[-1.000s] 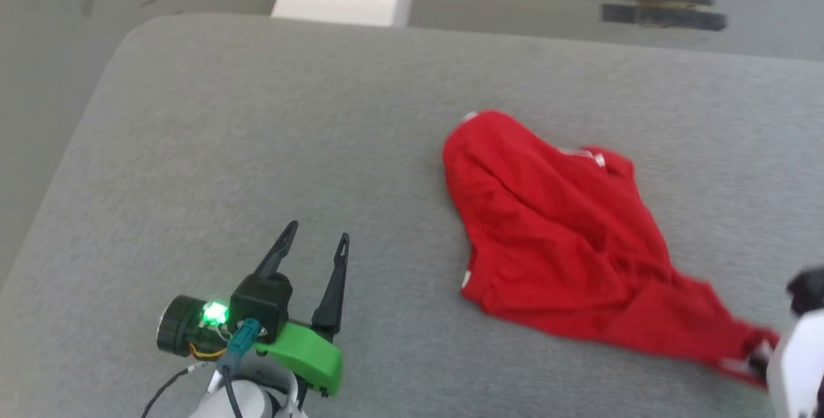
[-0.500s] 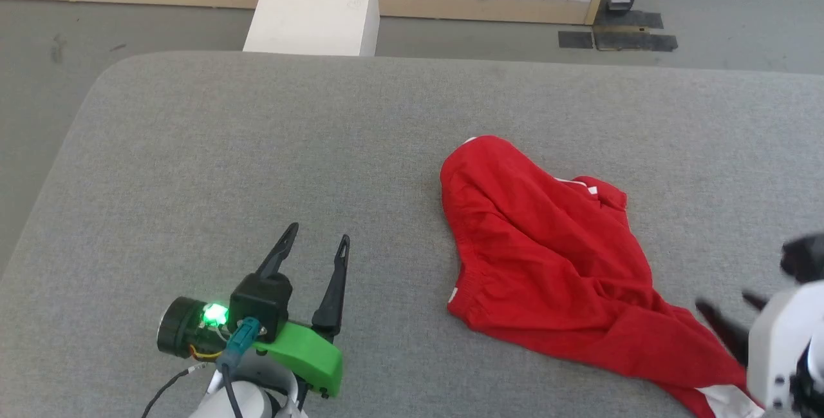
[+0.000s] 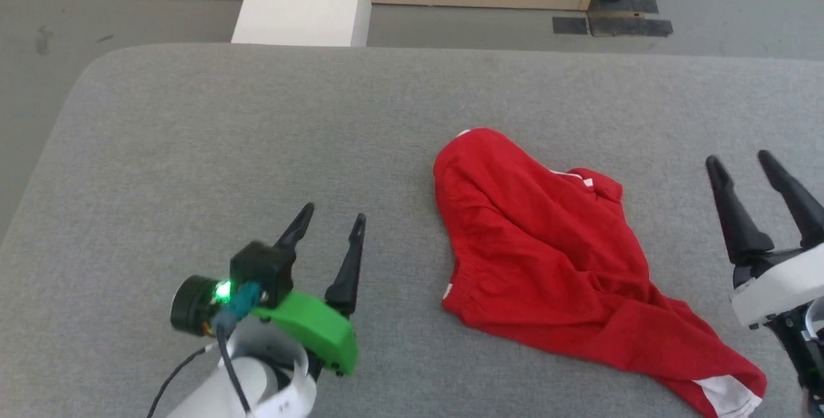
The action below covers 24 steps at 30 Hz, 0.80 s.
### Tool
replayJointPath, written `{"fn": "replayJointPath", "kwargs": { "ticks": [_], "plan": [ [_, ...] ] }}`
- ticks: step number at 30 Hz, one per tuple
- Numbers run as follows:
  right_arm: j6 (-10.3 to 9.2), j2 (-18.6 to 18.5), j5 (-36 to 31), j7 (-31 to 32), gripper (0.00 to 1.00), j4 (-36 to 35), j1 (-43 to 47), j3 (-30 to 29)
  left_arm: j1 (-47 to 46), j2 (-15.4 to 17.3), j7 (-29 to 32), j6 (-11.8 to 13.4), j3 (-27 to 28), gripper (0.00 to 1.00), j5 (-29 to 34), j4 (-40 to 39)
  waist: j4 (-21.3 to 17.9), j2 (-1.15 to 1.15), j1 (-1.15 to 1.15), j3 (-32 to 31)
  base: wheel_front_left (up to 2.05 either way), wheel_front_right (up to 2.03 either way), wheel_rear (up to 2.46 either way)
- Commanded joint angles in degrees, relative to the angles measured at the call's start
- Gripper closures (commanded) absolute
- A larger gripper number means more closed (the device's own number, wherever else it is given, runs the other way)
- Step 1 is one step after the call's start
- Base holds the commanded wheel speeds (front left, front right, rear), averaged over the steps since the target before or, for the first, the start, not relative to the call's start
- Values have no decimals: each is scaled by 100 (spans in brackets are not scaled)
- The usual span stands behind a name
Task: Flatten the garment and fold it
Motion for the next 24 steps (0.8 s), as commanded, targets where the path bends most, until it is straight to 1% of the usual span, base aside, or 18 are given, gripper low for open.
{"fn": "replayJointPath", "kwargs": {
  "ticks": [1,5,7,9,10,12,17,20,21,24],
  "plan": [
    [-6,111,-86,-205,0,27,99,-27,-159,-33,156,-78,5,0,-154,-59,-107,0,0,111,0,0,0],
    [-6,433,-370,-706,0,6,198,-100,-647,-3,853,-336,-70,0,-389,-223,-323,0,0,331,0,0,0],
    [-6,579,-512,-826,0,-21,242,-123,-1001,28,1317,-479,-157,0,-450,-239,-439,0,0,461,0,0,0],
    [-6,693,-610,-903,0,-71,267,-117,-1381,30,1806,-554,-211,0,-513,-188,-549,0,0,602,0,0,0],
    [-6,754,-653,-953,0,-110,267,-134,-1631,73,2136,-635,-304,0,-482,-112,-610,0,0,679,0,0,0],
    [-6,838,-717,-998,0,-184,259,-133,-2048,83,2711,-718,-390,0,-523,61,-737,0,0,828,0,0,0],
    [-6,949,-838,-1087,0,-284,185,-57,-2940,11,4000,-887,-492,0,-798,644,-1042,0,0,1127,0,0,0],
    [-6,998,-877,-1154,0,-298,134,-1,-3311,-22,4531,-957,-513,0,-943,945,-1192,0,0,1273,0,0,0],
    [-6,1030,-907,-1192,0,-286,112,40,-3503,-48,4814,-1005,-524,0,-1039,1109,-1288,0,0,1364,0,0,0],
    [-6,999,-1067,-1268,0,-255,94,168,-3706,-63,5136,-1045,-543,0,-1136,1339,-1408,0,0,1480,0,0,0]
  ]
}}
